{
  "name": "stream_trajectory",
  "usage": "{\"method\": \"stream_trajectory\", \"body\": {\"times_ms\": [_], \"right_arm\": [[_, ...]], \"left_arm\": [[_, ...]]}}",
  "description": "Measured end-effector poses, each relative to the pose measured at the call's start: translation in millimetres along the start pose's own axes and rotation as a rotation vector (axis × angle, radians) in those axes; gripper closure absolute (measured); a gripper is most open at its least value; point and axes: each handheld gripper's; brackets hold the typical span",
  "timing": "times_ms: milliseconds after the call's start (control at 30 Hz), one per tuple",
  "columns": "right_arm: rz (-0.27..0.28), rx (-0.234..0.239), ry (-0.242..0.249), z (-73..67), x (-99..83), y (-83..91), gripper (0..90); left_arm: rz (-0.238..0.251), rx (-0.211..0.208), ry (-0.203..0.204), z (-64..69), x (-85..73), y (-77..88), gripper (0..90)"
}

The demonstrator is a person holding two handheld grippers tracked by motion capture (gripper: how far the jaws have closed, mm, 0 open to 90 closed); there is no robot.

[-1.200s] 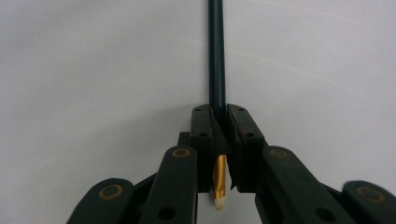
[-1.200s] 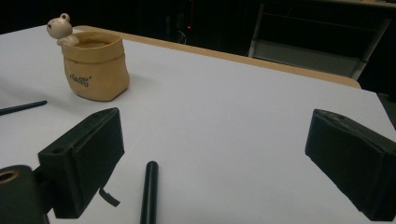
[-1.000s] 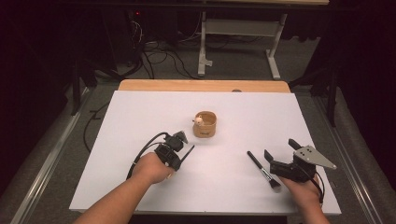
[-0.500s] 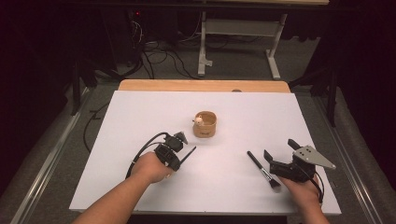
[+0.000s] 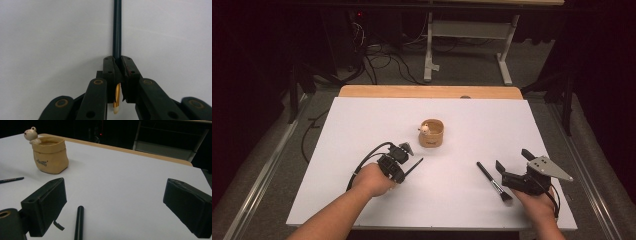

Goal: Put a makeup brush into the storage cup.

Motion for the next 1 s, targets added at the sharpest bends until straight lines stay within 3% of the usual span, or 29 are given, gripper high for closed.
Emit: {"method": "stream_trajectory", "body": {"times_ms": [367, 633, 1000], "right_arm": [[-0.003, -0.001, -0.007, -1.0, -0.3, 0.5, 6.4], [-0.003, -0.002, -0.005, -0.3, -0.7, 0.8, 6.4], [-0.004, -0.002, 0.002, -0.6, -0.9, 0.2, 6.4]], "left_arm": [[-0.02, -0.021, -0.047, 3.2, -3.5, 2.6, 82.8], [0.0, -0.028, -0.056, 4.1, -4.5, 8.9, 82.8], [0.036, -0.028, -0.094, 2.6, -3.4, 30.1, 82.9]]}}
Point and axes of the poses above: each handheld gripper's, and its own axes: y roughly backward along the jaws, x roughly out of its top, z roughly to its right, and after that the axes turned 2 degrees about y, right-handed
